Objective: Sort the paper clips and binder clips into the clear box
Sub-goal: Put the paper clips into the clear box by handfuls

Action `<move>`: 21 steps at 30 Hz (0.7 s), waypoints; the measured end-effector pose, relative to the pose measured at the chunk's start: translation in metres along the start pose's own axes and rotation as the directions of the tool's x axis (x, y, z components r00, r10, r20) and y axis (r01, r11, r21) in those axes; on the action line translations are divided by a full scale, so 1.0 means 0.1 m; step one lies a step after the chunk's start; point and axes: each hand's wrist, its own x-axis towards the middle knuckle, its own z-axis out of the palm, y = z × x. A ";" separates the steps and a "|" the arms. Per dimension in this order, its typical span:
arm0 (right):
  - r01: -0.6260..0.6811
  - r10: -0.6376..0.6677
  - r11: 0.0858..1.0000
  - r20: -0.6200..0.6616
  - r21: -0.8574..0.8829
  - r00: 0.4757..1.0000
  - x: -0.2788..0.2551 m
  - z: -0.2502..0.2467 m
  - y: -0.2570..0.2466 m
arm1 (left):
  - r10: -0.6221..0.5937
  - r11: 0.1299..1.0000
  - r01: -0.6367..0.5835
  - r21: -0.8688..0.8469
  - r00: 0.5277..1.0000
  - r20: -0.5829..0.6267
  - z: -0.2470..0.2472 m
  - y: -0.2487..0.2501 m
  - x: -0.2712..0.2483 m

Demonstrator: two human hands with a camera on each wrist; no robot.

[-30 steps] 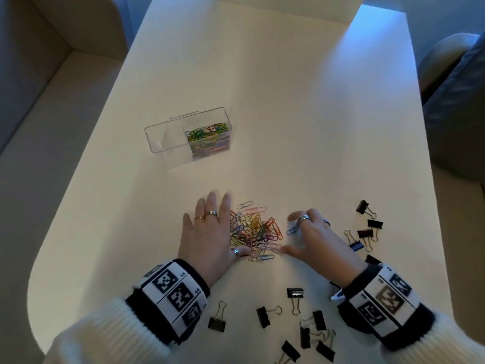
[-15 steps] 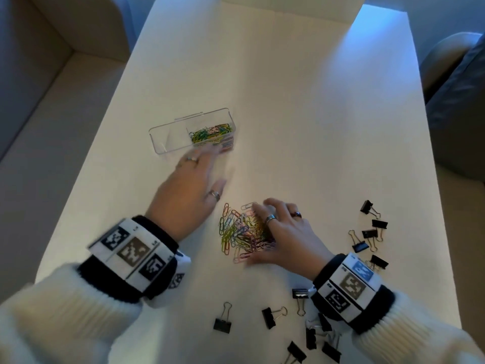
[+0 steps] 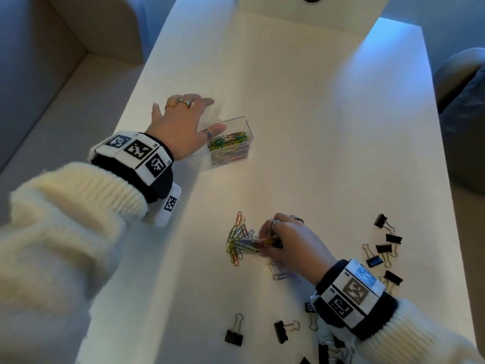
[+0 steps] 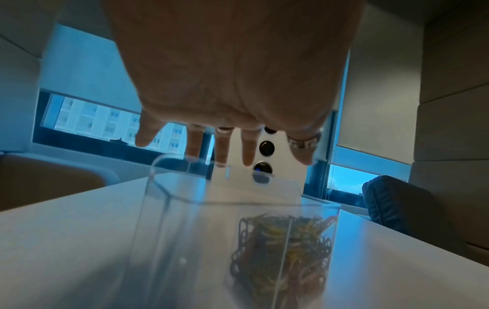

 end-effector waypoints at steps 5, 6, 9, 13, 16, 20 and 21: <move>-0.010 0.011 0.999 -0.007 0.048 1.000 0.10 -0.06 0.01 | 0.022 0.999 -0.017 -0.031 0.988 0.156 0.11 -0.01 -0.02; -0.020 0.021 0.998 -0.005 0.057 1.000 0.12 -0.07 0.02 | 0.027 0.999 -0.022 -0.036 0.989 0.148 0.13 -0.01 -0.03; -0.051 0.049 0.995 0.016 0.087 0.999 0.17 -0.11 0.04 | 0.052 0.998 -0.046 -0.046 0.989 0.141 0.17 -0.04 -0.05; -0.064 0.062 0.992 0.028 0.111 0.998 0.23 -0.23 0.04 | 0.082 0.996 -0.077 -0.038 0.986 0.143 0.20 -0.08 -0.10; -0.038 0.045 0.986 -0.041 0.162 0.998 0.28 -0.41 -0.02 | 0.108 0.994 -0.106 -0.022 0.986 0.131 0.22 -0.10 -0.12; 0.037 0.001 0.977 -0.180 0.209 0.984 0.44 -0.78 -0.20 | 0.125 0.992 -0.127 0.017 0.986 0.115 0.27 -0.11 -0.14; 0.064 -0.012 0.973 -0.226 0.221 0.974 0.51 -0.87 -0.27 | 0.130 0.991 -0.133 0.024 0.985 0.115 0.27 -0.11 -0.13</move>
